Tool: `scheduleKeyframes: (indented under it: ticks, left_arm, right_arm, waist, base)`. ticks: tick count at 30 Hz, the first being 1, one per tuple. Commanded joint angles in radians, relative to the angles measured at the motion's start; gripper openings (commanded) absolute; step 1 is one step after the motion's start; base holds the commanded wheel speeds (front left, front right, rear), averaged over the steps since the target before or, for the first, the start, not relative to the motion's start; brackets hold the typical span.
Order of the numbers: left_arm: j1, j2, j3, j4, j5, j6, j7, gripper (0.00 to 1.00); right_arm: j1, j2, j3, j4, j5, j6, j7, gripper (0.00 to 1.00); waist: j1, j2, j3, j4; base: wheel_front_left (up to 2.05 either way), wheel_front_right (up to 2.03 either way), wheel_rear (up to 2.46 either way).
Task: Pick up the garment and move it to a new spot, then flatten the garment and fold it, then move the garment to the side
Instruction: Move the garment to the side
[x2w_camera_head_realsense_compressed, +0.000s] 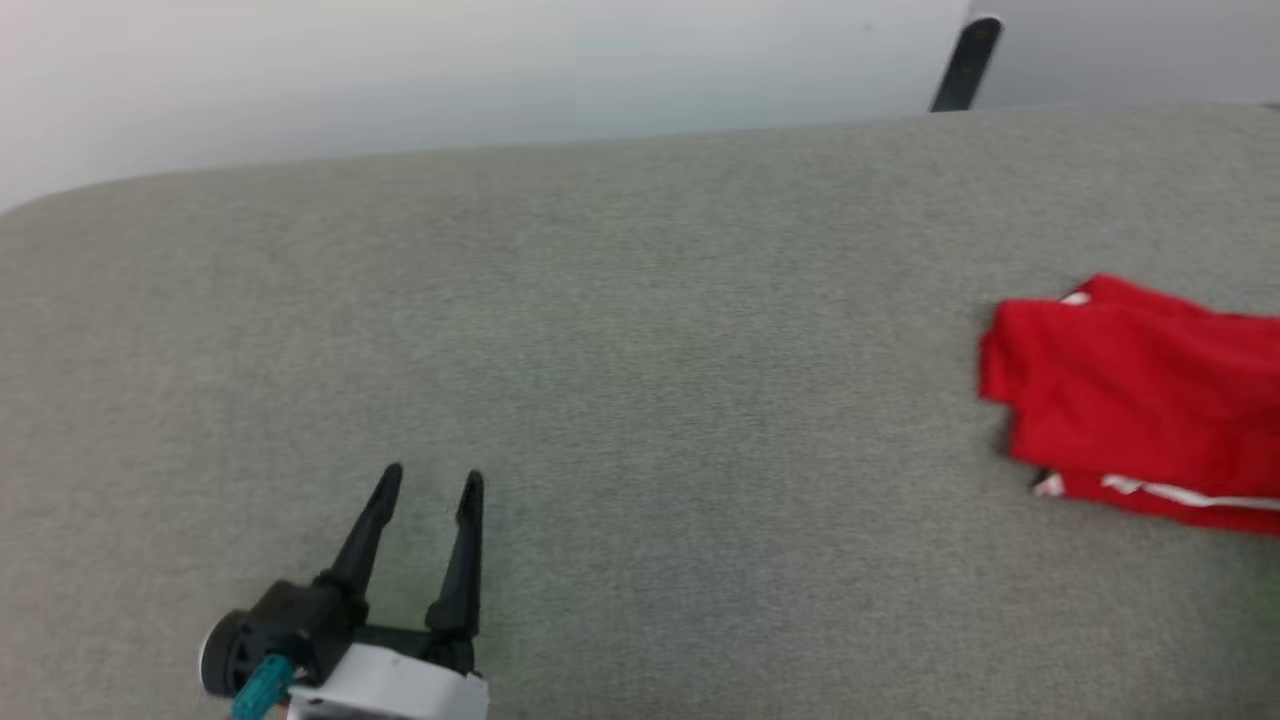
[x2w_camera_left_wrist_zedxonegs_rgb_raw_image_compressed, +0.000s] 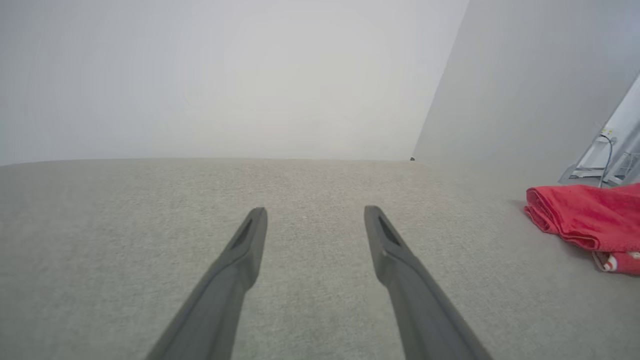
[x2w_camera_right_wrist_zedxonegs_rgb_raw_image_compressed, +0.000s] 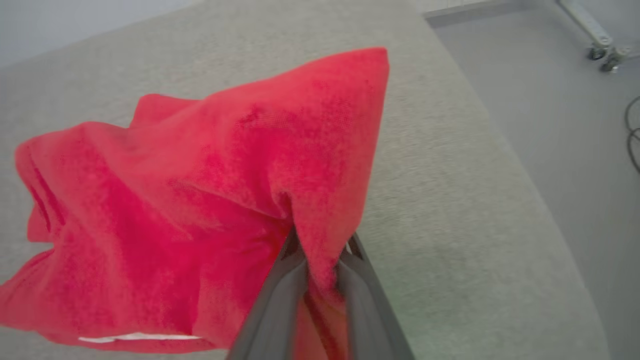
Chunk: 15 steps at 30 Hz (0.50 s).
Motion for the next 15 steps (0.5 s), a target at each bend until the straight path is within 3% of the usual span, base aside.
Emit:
scheduleKeyframes:
  ticks: [1, 7, 15]
  left_arm:
    - [-0.026, 0.010, -0.011, -0.008, 0.006, -0.004, 0.000, 1.00]
    - [-0.096, 0.037, -0.053, -0.012, 0.000, -0.003, 0.000, 1.00]
    - [-0.170, 0.067, -0.084, -0.026, -0.004, -0.003, 0.000, 1.00]
  right_arm:
    - [-0.017, -0.020, -0.021, 0.014, -0.016, -0.002, -0.029, 0.00]
    - [-0.090, -0.083, -0.040, 0.058, -0.089, -0.002, -0.106, 0.00]
    - [-0.204, -0.115, 0.004, 0.109, -0.211, -0.002, -0.184, 0.00]
  waist:
    - [0.0000, 0.0000, 0.023, -0.036]
    - [0.0000, 0.0000, 0.082, -0.049]
    - [0.0000, 0.0000, 0.151, -0.039]
  base:
    - [0.00, 0.00, 0.00]
    - [0.00, 0.00, 0.00]
    - [0.00, 0.00, 0.00]
